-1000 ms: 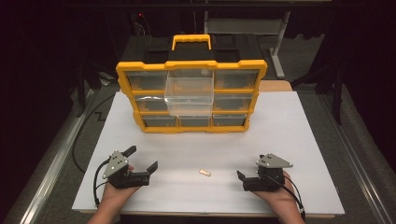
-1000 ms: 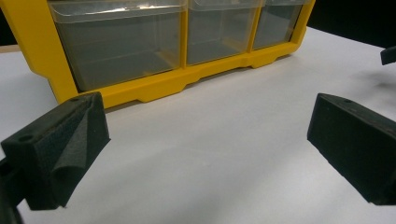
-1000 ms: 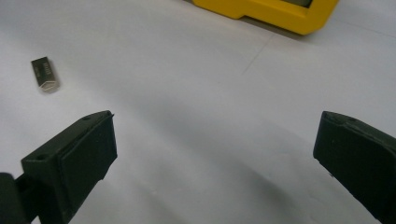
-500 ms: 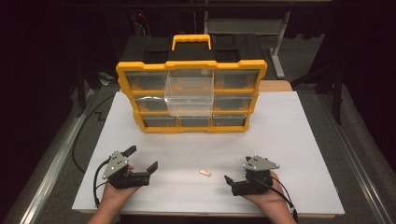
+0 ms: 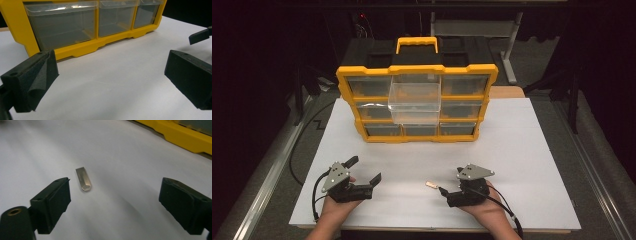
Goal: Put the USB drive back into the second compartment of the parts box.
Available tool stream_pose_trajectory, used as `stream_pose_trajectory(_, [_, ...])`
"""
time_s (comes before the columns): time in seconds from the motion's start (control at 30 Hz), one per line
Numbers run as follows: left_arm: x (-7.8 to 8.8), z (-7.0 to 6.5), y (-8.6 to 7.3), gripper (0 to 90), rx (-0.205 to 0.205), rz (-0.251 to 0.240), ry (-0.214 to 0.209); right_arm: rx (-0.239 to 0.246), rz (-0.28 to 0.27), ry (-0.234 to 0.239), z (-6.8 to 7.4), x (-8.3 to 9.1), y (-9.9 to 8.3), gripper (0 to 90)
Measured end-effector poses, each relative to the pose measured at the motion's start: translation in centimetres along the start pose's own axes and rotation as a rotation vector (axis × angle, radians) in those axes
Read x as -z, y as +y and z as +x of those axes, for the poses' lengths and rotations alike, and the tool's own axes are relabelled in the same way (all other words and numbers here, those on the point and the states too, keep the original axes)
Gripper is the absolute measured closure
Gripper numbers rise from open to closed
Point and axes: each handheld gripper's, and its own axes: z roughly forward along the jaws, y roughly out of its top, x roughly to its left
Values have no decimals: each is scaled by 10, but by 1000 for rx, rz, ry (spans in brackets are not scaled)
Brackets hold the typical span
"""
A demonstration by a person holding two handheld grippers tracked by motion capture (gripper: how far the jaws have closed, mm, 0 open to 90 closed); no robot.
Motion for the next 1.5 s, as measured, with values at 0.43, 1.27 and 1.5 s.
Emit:
stream_pose_trajectory(0.43, [1, 0, 0, 4, 5, -1, 2, 19, 12, 96, 2, -29, 25, 366])
stream_pose_trajectory(1.27, [1, 1, -1, 5, 5, 3, 4, 94, 77, 161, 13, -36, 23, 678])
stream_pose_trajectory(1.5, [1, 2, 0, 4, 3, 0, 5, 117, 117, 172, 15, -41, 20, 682])
